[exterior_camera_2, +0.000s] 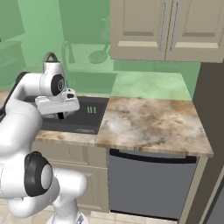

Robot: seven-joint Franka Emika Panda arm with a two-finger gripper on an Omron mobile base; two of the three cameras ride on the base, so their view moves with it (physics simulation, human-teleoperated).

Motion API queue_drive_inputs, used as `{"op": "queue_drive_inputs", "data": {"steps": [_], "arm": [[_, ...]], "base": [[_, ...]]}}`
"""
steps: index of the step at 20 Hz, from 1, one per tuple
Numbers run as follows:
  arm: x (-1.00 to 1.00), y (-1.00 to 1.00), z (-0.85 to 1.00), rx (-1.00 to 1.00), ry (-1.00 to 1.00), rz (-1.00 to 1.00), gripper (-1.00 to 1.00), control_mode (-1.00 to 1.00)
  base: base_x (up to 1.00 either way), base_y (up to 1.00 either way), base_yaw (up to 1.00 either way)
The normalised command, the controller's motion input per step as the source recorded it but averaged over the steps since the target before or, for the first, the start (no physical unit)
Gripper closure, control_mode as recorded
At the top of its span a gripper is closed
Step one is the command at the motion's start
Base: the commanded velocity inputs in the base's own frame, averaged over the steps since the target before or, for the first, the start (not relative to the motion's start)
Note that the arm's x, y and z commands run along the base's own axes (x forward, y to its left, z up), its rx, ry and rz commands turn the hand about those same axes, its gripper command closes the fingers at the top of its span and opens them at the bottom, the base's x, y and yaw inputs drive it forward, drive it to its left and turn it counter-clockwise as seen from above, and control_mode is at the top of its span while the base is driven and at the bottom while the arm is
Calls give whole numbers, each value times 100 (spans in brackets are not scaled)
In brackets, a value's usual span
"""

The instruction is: Move the pot and pan from the stove into the sink.

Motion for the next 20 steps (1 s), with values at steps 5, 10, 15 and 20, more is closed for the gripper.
{"op": "queue_drive_inputs", "data": {"steps": [5, 10, 15, 20], "arm": [[6, 1, -6, 0, 0, 0, 100, -100], [28, 2, -15, 0, 0, 0, 100, -100], [55, 2, -13, 0, 0, 0, 100, -100], [57, 4, -15, 0, 0, 0, 100, -100]], "base": [[0, 0, 0], [0, 0, 0], [0, 0, 0], [0, 0, 0]]}}
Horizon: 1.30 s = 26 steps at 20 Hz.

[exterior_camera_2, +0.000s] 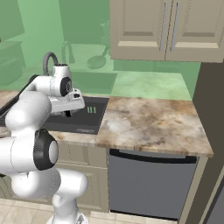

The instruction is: Move the pot and pan from the stove into the sink.

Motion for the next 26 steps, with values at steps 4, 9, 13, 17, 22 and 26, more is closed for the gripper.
{"op": "queue_drive_inputs", "data": {"steps": [4, 9, 13, 17, 22, 26], "arm": [[47, 10, -20, 0, 2, 0, 100, -100], [18, 15, -22, -1, 1, 0, 100, -100], [1, 1, -5, 0, 0, 0, 100, -100], [0, 2, -12, 0, 1, 0, 100, -100], [1, 3, -28, 0, 0, 0, 100, -100], [6, 2, -37, 0, 0, 0, 100, -100]], "base": [[0, 0, 0], [0, 0, 0], [0, 0, 0], [0, 0, 0], [0, 0, 0], [0, 0, 0]]}}
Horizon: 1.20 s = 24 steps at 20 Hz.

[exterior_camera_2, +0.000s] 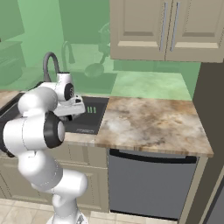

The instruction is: Move the pot and pan from the stove into the sink.

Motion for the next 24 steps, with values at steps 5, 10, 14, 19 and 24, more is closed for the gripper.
{"op": "queue_drive_inputs", "data": {"steps": [5, 10, 14, 19, 24], "arm": [[24, 6, -36, -1, 0, 0, 100, -100], [56, 5, -30, 0, -1, 0, 100, -100], [60, 6, -28, 0, 0, 0, 100, -100], [38, 2, -19, 0, 0, 0, 100, -100], [6, 0, -27, -2, 0, 0, 100, -100]], "base": [[0, 0, 0], [0, 0, 0], [0, 0, 0], [0, 0, 0], [0, 0, 0]]}}
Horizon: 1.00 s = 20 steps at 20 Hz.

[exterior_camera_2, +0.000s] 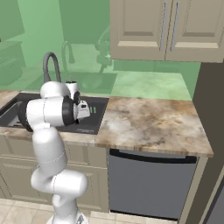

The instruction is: Move the pot and pan from the stove into the sink.

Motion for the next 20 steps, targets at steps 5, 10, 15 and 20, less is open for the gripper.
{"op": "queue_drive_inputs", "data": {"steps": [5, 10, 15, 20], "arm": [[6, 2, -31, -3, 0, 0, 100, -100], [4, 3, -34, -4, 0, 0, 100, -100], [14, 0, -21, -1, -2, 0, 100, -100], [21, 0, -27, -3, -3, 0, 100, -100]], "base": [[0, 0, 0], [0, 0, 0], [0, 0, 0], [0, 0, 0]]}}
